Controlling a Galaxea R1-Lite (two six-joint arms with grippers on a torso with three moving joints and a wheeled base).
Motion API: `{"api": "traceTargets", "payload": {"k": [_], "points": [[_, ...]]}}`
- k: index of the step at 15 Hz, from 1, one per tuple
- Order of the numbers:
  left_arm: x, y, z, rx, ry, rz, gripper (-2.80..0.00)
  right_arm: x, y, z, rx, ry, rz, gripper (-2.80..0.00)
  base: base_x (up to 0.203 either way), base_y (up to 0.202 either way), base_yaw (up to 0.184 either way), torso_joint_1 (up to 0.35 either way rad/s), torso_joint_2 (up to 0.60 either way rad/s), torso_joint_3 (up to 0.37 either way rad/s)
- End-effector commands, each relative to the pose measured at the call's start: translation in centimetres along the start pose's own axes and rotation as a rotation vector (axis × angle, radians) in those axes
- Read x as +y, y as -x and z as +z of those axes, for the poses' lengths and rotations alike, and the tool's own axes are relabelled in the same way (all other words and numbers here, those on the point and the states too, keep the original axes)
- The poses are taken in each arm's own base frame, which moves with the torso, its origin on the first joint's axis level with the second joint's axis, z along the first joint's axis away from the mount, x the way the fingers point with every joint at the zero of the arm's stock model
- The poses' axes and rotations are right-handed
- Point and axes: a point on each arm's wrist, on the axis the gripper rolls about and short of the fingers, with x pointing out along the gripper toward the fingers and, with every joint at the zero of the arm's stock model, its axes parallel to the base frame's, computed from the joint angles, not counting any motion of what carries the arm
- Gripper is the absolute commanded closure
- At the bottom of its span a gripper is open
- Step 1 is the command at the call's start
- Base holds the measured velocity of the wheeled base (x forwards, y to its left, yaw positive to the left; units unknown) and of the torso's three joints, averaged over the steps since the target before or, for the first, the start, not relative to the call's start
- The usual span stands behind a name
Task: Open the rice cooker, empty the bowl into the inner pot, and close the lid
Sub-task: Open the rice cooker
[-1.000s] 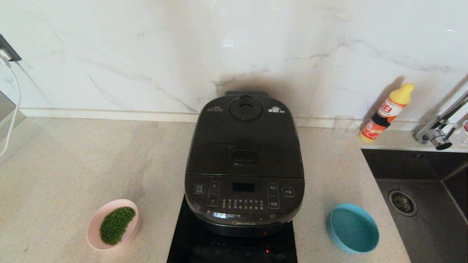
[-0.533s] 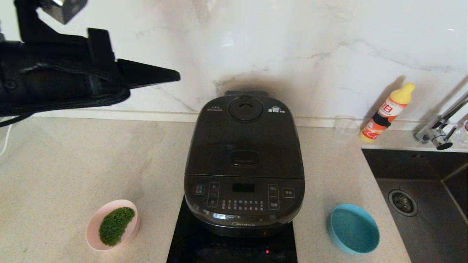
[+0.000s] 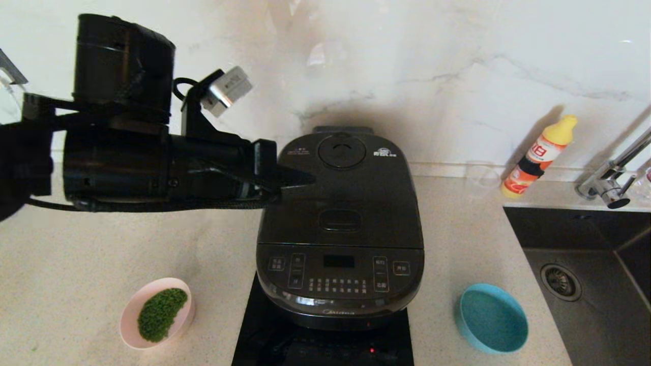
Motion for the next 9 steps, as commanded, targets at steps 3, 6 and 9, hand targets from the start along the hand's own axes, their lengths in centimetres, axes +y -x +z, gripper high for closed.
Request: {"api": "traceTargets", "payload": {"k": [3,6,9], "points": [[0.1,-3.2,-1.3,0.036,-0.015,0.059,0.00,0.0,0.0,0.0,0.000,0.000,0.000,0.00,0.000,0.000,0.000,0.000,0.00,0.000],[0.5,-4.2,-2.1,0.059,-0.009,0.065,0.00,0.0,0.0,0.0,0.000,0.000,0.000,0.00,0.000,0.000,0.000,0.000,0.00,0.000],[0.4,-5.0,-2.9,0.088,-0.013,0.069,0.00,0.0,0.0,0.0,0.000,0.000,0.002,0.00,0.000,0.000,0.000,0.000,0.00,0.000]]}}
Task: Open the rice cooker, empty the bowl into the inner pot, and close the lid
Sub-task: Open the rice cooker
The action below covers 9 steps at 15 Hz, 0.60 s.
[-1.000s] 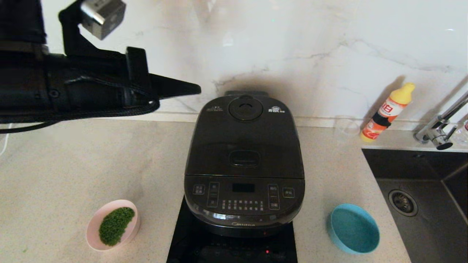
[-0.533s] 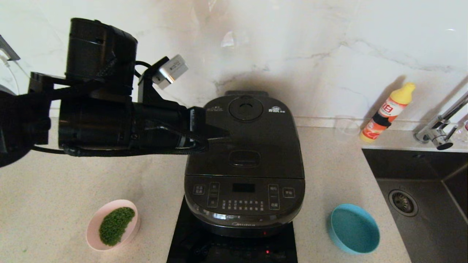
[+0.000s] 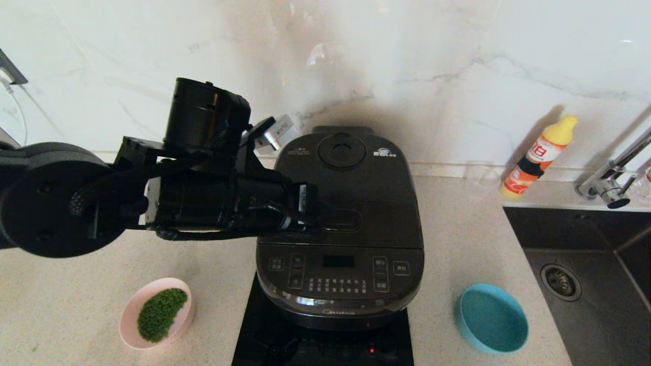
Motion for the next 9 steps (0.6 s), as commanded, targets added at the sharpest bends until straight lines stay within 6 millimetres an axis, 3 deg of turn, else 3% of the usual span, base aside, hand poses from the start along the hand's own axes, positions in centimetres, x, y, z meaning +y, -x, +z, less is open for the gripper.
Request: {"api": "traceTargets", "payload": {"k": [1,9], "points": [[0.0,-0.8,-0.5,0.018,0.001,0.021,0.00,0.0,0.0,0.0,0.000,0.000,0.000,0.00,0.000,0.000,0.000,0.000,0.00,0.000],[-0.2,-2.0,-0.8,-0.002,-0.009,0.051,0.00,0.0,0.0,0.0,0.000,0.000,0.000,0.00,0.000,0.000,0.000,0.000,0.00,0.000]]}}
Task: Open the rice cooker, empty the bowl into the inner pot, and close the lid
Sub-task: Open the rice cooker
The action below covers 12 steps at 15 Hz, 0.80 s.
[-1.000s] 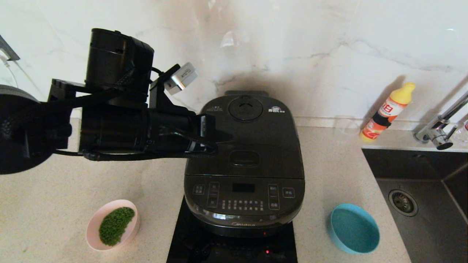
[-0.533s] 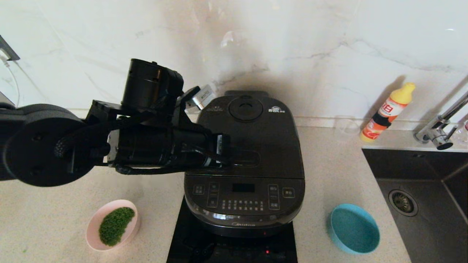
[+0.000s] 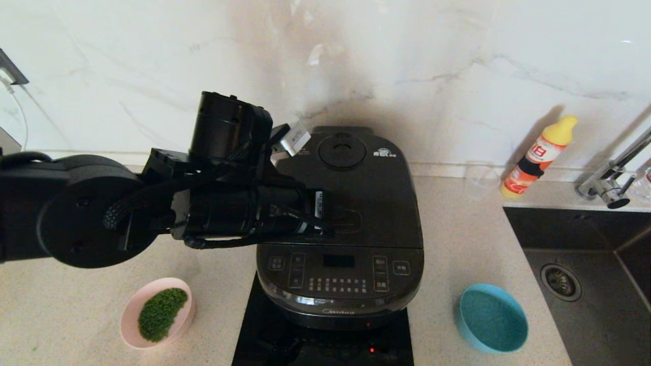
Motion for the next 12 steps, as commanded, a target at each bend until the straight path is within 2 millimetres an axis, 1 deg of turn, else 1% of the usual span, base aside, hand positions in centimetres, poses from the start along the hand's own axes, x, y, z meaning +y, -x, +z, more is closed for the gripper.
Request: {"api": "traceTargets", "payload": {"k": [1,4,5,6,9,12], "points": [[0.1,-0.2,-0.3,0.014,0.003,0.004,0.00,0.0,0.0,0.0,0.000,0.000,0.002,0.00,0.000,0.000,0.000,0.000,0.00,0.000],[0.3,-0.1,-0.8,0.024,0.004,0.023,0.00,0.0,0.0,0.0,0.000,0.000,0.001,0.00,0.000,0.000,0.000,0.000,0.00,0.000],[0.3,-0.1,-0.7,0.016,0.004,0.039,0.00,0.0,0.0,0.0,0.000,0.000,0.001,0.00,0.000,0.000,0.000,0.000,0.00,0.000],[0.1,0.3,-0.2,-0.011,0.005,0.038,0.00,0.0,0.0,0.0,0.000,0.000,0.002,0.00,0.000,0.000,0.000,0.000,0.00,0.000],[-1.0,2.8,1.9,-0.163,-0.004,-0.009,0.00,0.0,0.0,0.0,0.000,0.000,0.002,0.00,0.000,0.000,0.000,0.000,0.00,0.000],[-1.8,5.5,3.1,-0.248,-0.015,-0.038,0.00,0.0,0.0,0.0,0.000,0.000,0.001,0.00,0.000,0.000,0.000,0.000,0.00,0.000]]}}
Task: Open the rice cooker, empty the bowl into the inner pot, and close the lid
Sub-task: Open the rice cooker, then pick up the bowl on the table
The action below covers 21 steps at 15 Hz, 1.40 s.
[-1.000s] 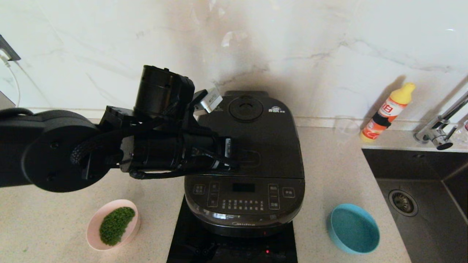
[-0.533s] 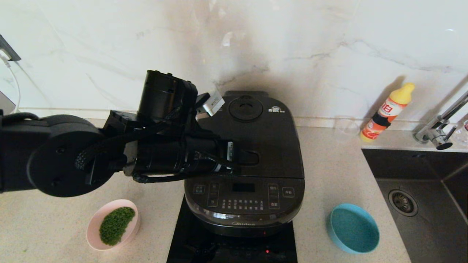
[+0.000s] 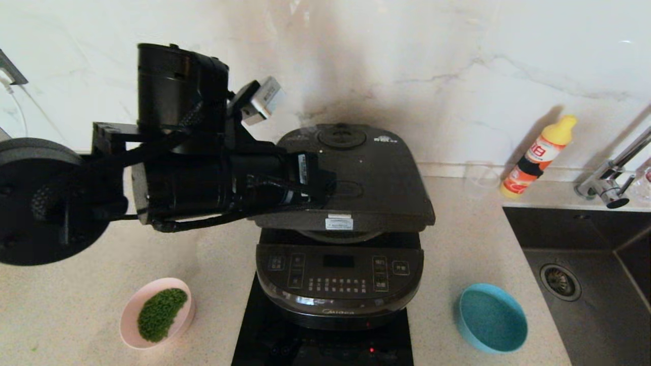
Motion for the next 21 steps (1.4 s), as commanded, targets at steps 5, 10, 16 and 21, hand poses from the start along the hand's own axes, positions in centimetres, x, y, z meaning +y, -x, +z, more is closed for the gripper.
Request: {"api": "traceTargets", "payload": {"k": [5,10,16,21], "points": [[-1.7,6.1,4.0,-0.292,-0.023,-0.015,0.00,0.0,0.0,0.0,0.000,0.001,0.000,0.00,0.000,0.000,0.000,0.000,0.00,0.000],[-3.1,13.6,8.2,-0.602,-0.092,0.044,0.00,0.0,0.0,0.0,0.000,0.001,0.000,0.00,0.000,0.000,0.000,0.000,0.00,0.000],[-1.0,20.8,7.1,-0.674,-0.198,0.429,0.00,0.0,0.0,0.0,0.000,0.001,0.000,0.00,0.000,0.000,0.000,0.000,0.00,0.000],[5.4,19.2,0.1,-0.307,-0.118,0.818,0.00,0.0,0.0,0.0,0.000,0.001,0.000,0.00,0.000,0.000,0.000,0.000,0.00,0.000]]}}
